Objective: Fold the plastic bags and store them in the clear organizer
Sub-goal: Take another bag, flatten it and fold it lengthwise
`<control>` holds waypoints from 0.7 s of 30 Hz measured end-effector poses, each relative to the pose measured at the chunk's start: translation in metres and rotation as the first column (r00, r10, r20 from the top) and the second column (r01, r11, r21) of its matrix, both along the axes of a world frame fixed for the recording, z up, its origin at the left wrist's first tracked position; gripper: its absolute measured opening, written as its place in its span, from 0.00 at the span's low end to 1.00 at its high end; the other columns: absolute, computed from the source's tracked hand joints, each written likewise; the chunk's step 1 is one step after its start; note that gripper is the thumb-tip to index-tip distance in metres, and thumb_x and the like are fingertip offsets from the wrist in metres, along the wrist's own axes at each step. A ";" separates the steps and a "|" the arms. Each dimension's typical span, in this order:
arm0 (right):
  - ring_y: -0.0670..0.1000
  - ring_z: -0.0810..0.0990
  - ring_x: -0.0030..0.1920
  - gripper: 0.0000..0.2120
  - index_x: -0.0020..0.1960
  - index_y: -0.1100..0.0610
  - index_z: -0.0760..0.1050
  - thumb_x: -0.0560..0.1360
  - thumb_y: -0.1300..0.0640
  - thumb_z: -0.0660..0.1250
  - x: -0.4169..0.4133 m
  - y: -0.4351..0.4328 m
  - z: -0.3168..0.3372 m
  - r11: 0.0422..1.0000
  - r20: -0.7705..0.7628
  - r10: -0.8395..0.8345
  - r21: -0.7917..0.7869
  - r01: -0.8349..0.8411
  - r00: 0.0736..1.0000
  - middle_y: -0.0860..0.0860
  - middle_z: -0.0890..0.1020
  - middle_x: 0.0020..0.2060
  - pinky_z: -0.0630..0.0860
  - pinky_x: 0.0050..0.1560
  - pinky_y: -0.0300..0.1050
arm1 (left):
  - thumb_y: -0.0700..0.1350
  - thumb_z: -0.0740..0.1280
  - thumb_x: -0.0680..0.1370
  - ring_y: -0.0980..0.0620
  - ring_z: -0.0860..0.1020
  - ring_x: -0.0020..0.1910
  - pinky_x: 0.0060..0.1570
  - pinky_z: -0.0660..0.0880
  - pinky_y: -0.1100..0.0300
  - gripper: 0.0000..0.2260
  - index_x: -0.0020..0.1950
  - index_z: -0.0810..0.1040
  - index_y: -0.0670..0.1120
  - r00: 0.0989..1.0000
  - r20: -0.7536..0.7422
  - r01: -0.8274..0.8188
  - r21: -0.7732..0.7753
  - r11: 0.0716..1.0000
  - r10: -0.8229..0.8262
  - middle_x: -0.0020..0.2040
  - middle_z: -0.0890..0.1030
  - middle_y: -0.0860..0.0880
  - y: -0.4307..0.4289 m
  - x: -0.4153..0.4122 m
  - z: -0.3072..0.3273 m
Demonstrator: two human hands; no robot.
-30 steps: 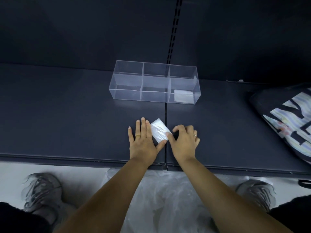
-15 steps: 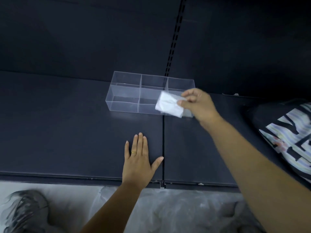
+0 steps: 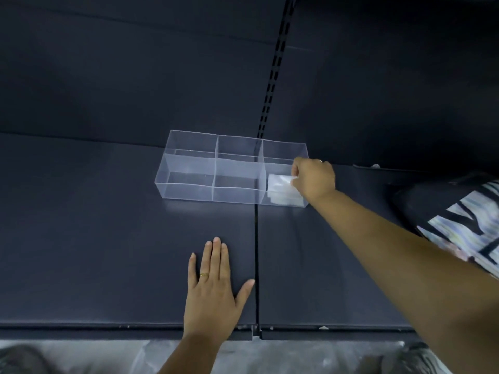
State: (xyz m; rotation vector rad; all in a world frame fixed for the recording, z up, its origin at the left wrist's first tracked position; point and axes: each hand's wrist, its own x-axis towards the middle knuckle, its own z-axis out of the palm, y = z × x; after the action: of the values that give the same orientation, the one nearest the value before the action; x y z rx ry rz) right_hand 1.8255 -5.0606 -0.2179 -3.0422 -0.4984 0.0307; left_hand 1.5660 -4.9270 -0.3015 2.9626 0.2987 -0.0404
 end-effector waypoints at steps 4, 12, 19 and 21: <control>0.58 0.77 0.50 0.14 0.55 0.59 0.73 0.71 0.66 0.68 -0.004 -0.002 0.003 0.999 0.122 0.009 -0.035 -0.005 0.992 0.57 0.76 0.53 0.68 0.52 0.49 | 0.66 0.46 0.78 0.43 0.61 0.74 0.69 0.56 0.42 0.37 0.74 0.63 0.37 1.000 -0.001 -0.006 -0.001 1.000 0.006 0.74 0.64 0.41 0.000 0.000 0.000; 0.56 0.75 0.54 0.26 0.45 0.55 0.75 0.82 0.41 0.45 -0.028 0.001 0.006 0.967 -0.324 0.228 -0.037 -0.253 0.918 0.54 0.77 0.50 0.64 0.57 0.49 | 0.66 0.43 0.79 0.44 0.58 0.76 0.71 0.53 0.43 0.37 0.75 0.60 0.38 1.000 -0.023 -0.019 0.029 0.999 0.020 0.76 0.61 0.42 0.000 -0.001 0.002; 0.58 0.71 0.61 0.28 0.61 0.53 0.76 0.81 0.39 0.44 -0.037 0.004 0.017 0.972 -0.304 0.189 -0.078 -0.222 0.934 0.57 0.73 0.61 0.64 0.62 0.50 | 0.67 0.33 0.76 0.48 0.43 0.77 0.75 0.43 0.45 0.38 0.77 0.43 0.42 0.998 -0.055 -0.040 0.035 0.999 0.041 0.79 0.47 0.45 0.000 0.001 -0.004; 0.57 0.73 0.58 0.25 0.56 0.56 0.78 0.82 0.42 0.48 -0.056 0.001 0.025 0.976 -0.155 0.193 0.136 -0.172 0.969 0.57 0.76 0.56 0.66 0.62 0.50 | 0.67 0.33 0.76 0.47 0.43 0.78 0.75 0.41 0.45 0.38 0.77 0.42 0.42 0.997 -0.056 -0.041 0.046 0.998 0.043 0.79 0.47 0.45 0.001 0.002 -0.003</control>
State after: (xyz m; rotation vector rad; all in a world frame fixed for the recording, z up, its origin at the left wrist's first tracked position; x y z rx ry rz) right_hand 1.7693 -5.0600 -0.1926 -2.8329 -0.7355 0.2525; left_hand 1.5675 -4.9262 -0.3043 3.0025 0.3744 -0.1151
